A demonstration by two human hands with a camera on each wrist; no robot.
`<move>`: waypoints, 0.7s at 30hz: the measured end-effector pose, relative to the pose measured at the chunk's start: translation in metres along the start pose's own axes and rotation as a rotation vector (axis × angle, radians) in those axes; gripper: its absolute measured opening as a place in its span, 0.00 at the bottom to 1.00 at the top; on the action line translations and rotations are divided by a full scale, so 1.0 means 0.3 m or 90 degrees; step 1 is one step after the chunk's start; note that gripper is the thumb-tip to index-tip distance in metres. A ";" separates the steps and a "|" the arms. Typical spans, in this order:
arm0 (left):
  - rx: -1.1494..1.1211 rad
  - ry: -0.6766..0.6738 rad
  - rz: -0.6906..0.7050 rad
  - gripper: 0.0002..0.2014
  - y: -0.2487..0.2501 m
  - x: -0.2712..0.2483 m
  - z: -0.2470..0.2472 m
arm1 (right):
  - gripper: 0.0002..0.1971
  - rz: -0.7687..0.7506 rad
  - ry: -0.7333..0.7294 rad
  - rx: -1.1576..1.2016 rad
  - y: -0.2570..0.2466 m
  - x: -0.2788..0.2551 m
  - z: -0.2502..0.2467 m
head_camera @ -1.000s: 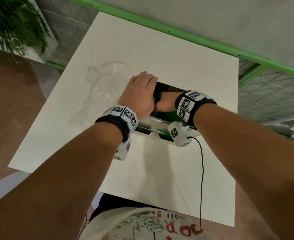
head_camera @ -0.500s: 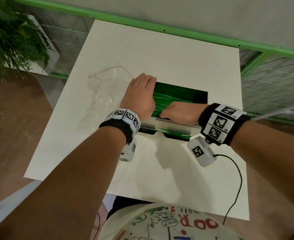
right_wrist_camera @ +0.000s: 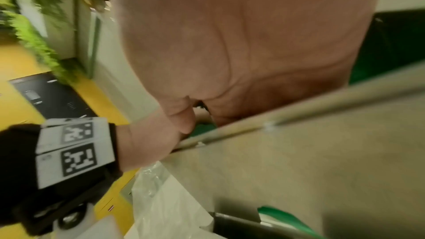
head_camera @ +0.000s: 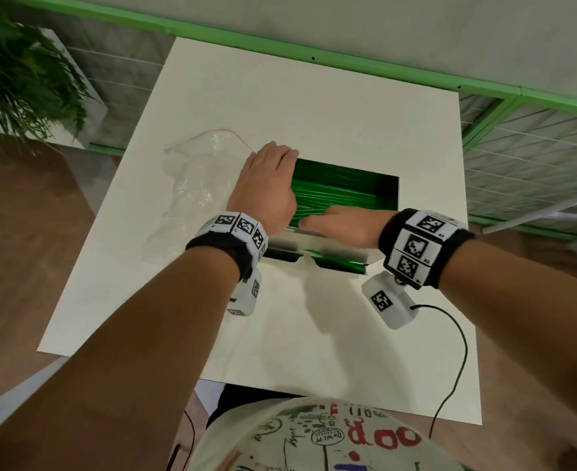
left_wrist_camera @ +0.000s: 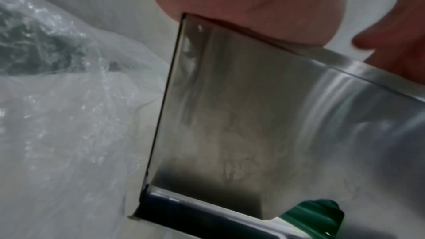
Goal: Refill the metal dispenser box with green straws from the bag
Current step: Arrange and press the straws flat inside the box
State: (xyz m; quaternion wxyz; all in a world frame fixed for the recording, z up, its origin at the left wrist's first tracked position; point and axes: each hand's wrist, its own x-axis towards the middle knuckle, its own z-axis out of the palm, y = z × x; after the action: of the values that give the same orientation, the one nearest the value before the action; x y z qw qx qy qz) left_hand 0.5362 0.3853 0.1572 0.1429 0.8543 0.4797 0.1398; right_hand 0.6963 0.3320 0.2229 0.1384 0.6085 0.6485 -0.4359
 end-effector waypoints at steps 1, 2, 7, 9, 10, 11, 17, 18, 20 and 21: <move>0.006 0.006 0.000 0.31 0.002 -0.001 -0.001 | 0.23 0.000 -0.016 0.013 0.001 0.002 0.000; 0.014 0.018 0.001 0.31 0.005 -0.002 -0.002 | 0.25 0.003 -0.025 0.033 0.005 0.006 -0.001; 0.026 0.127 0.187 0.22 0.022 -0.011 0.004 | 0.32 -0.039 0.063 0.115 0.026 -0.028 -0.040; 0.054 0.104 0.272 0.17 0.024 -0.015 0.004 | 0.21 -0.059 0.137 0.132 0.051 -0.073 -0.062; 0.067 0.083 0.291 0.16 0.024 -0.016 0.004 | 0.14 -0.063 0.172 0.140 0.067 -0.101 -0.060; 0.077 0.059 0.301 0.15 0.023 -0.018 0.005 | 0.09 -0.069 0.204 0.151 0.084 -0.129 -0.046; 0.128 -0.140 0.255 0.36 0.020 -0.009 -0.011 | 0.07 -0.182 0.461 0.075 0.169 -0.261 0.188; 0.135 -0.170 0.259 0.40 0.020 -0.008 -0.015 | 0.07 -0.199 0.483 0.034 0.178 -0.264 0.229; 0.156 -0.237 0.265 0.48 0.024 -0.006 -0.021 | 0.07 -0.189 0.472 -0.033 0.202 -0.237 0.299; 0.168 -0.264 0.267 0.50 0.027 -0.005 -0.020 | 0.07 -0.159 0.450 -0.051 0.215 -0.209 0.327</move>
State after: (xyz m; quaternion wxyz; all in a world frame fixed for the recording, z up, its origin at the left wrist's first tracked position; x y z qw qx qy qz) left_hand 0.5395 0.3806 0.1657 0.0936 0.9561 0.2676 -0.0740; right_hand 0.7344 0.2104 0.1848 -0.1245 0.6318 0.7419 -0.1869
